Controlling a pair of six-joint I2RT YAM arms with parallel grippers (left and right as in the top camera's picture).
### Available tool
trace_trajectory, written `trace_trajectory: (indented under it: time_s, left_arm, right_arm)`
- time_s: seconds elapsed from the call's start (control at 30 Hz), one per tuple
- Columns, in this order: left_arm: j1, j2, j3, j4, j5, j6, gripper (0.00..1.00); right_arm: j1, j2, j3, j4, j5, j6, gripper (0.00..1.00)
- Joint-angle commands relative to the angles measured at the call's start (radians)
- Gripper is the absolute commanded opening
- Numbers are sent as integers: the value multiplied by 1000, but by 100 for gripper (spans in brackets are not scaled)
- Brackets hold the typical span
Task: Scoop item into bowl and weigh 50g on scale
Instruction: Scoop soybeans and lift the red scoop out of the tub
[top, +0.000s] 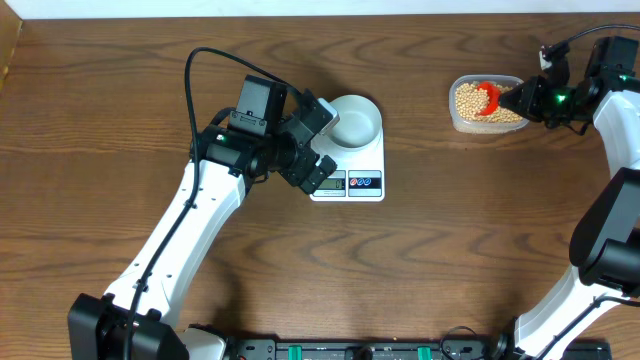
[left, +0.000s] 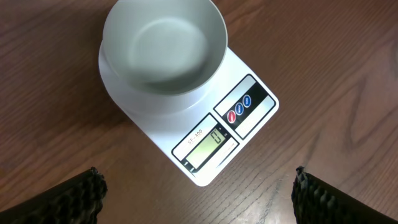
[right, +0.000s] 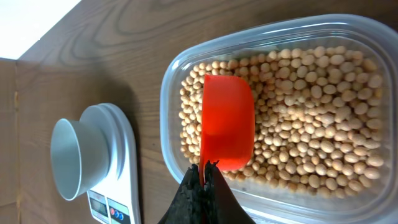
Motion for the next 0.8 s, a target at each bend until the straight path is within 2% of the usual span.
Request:
trace_trajectory:
  time_s: [0.0, 0.4, 0.77]
  left_arm:
    - [0, 4, 2, -3, 16, -13, 98]
    - [0, 4, 2, -3, 16, -13, 98]
    - [0, 4, 2, -3, 16, -13, 98]
  right_arm:
    - [-11, 12, -7, 0, -72, 2, 1]
    - [-58, 12, -7, -1, -140, 2, 1]
    - [-101, 12, -7, -8, -303, -17, 1]
